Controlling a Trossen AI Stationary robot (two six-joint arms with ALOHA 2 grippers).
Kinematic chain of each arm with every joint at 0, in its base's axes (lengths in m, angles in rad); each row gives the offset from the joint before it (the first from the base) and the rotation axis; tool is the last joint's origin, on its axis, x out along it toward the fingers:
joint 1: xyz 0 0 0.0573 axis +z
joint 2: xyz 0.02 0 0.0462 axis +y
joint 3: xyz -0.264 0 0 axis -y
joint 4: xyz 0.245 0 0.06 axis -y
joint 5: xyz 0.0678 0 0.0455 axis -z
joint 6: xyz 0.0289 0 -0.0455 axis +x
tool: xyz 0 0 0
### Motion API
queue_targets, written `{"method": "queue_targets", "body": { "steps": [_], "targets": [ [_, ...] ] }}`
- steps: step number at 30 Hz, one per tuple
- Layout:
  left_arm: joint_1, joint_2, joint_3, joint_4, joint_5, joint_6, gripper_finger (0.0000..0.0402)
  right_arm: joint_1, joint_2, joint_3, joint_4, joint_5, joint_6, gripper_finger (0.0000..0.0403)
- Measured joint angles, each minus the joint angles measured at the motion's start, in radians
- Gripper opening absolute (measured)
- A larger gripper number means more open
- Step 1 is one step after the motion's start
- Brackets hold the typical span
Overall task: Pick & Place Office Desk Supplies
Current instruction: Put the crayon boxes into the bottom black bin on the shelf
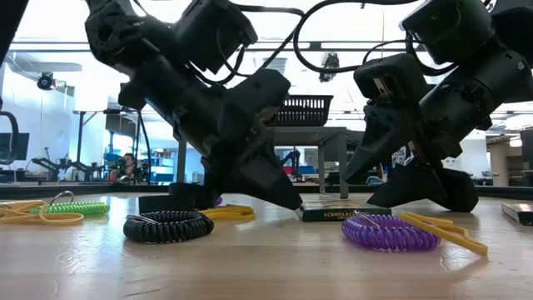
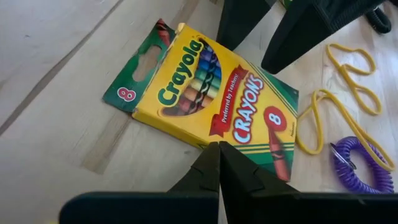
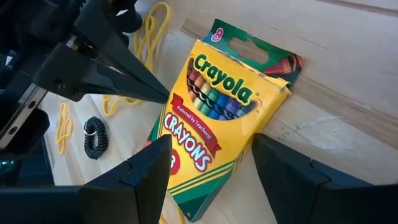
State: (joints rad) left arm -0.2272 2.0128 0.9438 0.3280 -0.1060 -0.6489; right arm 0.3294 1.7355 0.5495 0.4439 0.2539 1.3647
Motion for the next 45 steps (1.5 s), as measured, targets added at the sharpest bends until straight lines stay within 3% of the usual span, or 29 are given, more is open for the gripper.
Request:
{"method": "queue_targets", "body": {
  "steps": [26, 36, 45],
  "targets": [
    [0.000, 0.005, -0.001, -0.011, -0.009, -0.004, 0.0003, 0.001, -0.145, 0.001, 0.020, -0.012, -0.055, 0.0219],
    [0.000, 0.006, -0.003, 0.001, -0.018, -0.006, 0.0003, 0.002, -0.028, 0.013, -0.011, -0.051, 0.018, 0.0219],
    [0.000, 0.006, -0.003, 0.006, -0.018, -0.006, 0.0003, 0.000, -0.065, 0.014, -0.023, -0.051, -0.006, 0.0219]
  ]
}}
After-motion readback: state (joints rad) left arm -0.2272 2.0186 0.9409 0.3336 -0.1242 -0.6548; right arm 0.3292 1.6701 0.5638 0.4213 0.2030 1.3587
